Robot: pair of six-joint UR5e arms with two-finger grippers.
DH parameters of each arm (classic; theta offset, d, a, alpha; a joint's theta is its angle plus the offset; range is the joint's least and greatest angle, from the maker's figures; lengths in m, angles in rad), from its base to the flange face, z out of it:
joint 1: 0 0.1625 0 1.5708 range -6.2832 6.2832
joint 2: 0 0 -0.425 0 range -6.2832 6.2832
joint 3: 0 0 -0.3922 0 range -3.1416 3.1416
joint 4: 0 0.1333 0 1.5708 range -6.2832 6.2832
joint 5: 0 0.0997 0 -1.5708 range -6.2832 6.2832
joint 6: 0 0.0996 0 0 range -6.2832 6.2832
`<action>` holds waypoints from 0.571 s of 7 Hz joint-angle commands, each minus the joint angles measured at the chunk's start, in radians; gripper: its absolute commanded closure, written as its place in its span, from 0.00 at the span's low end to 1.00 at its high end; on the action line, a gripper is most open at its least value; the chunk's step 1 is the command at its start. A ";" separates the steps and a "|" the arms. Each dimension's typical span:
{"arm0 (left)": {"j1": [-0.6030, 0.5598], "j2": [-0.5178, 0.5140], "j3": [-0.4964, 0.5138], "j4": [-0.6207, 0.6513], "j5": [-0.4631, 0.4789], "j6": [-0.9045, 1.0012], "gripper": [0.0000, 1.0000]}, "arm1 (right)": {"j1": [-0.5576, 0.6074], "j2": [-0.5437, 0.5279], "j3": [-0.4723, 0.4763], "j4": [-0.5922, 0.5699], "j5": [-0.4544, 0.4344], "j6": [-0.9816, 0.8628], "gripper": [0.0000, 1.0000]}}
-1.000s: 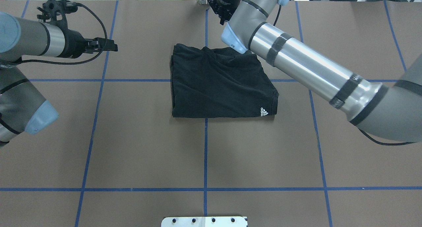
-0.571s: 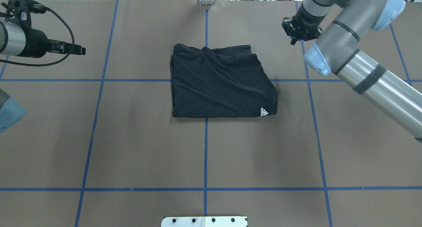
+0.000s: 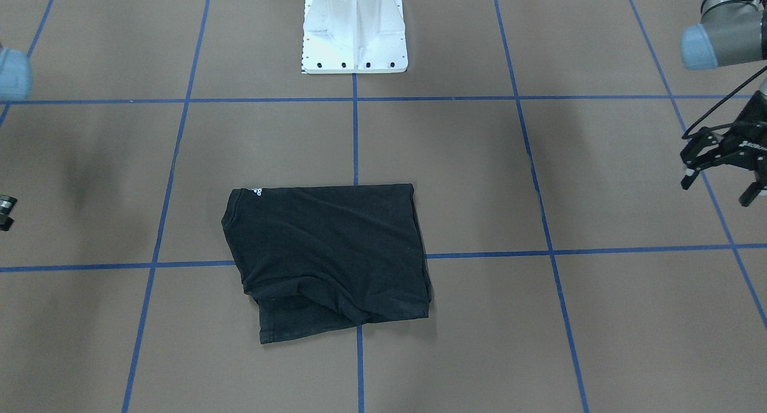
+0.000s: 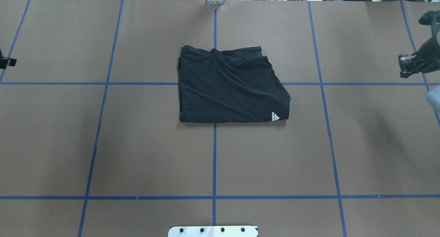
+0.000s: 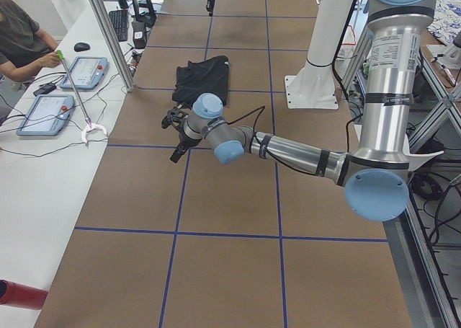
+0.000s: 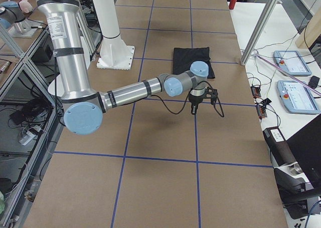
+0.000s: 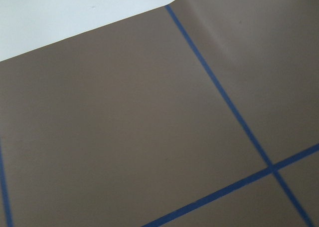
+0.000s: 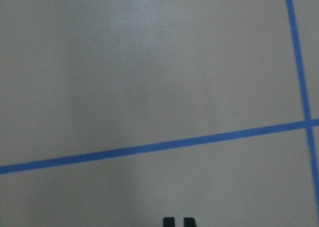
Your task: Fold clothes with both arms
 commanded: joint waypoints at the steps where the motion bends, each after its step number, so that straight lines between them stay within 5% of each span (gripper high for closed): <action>1: -0.118 0.094 0.015 0.012 -0.085 0.228 0.00 | 0.157 -0.156 0.019 0.002 0.042 -0.286 0.00; 4: -0.256 0.095 0.097 0.074 -0.200 0.403 0.00 | 0.206 -0.201 0.022 0.002 0.094 -0.369 0.00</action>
